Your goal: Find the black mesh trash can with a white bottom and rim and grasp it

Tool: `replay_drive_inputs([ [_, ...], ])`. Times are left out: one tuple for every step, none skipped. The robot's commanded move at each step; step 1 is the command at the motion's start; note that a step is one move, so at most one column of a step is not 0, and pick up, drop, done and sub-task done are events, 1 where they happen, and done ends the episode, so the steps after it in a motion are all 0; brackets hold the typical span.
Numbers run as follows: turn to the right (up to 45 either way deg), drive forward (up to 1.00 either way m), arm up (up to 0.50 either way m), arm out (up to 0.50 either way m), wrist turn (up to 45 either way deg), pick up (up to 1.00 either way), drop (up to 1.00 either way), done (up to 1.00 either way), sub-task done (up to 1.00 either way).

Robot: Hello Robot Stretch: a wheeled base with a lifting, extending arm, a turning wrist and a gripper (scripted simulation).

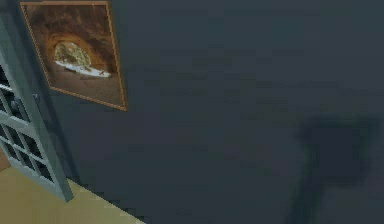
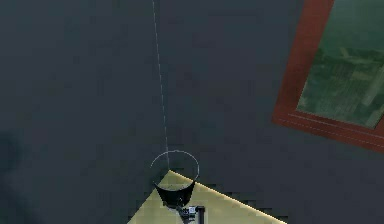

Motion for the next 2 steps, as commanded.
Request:
replay_drive_inputs([
  [0.0,0.00,0.10,0.00,0.0,0.00,0.00,0.00,0.00],
  [0.0,0.00,0.00,0.00,0.0,0.00,0.00,1.00,0.00],
])
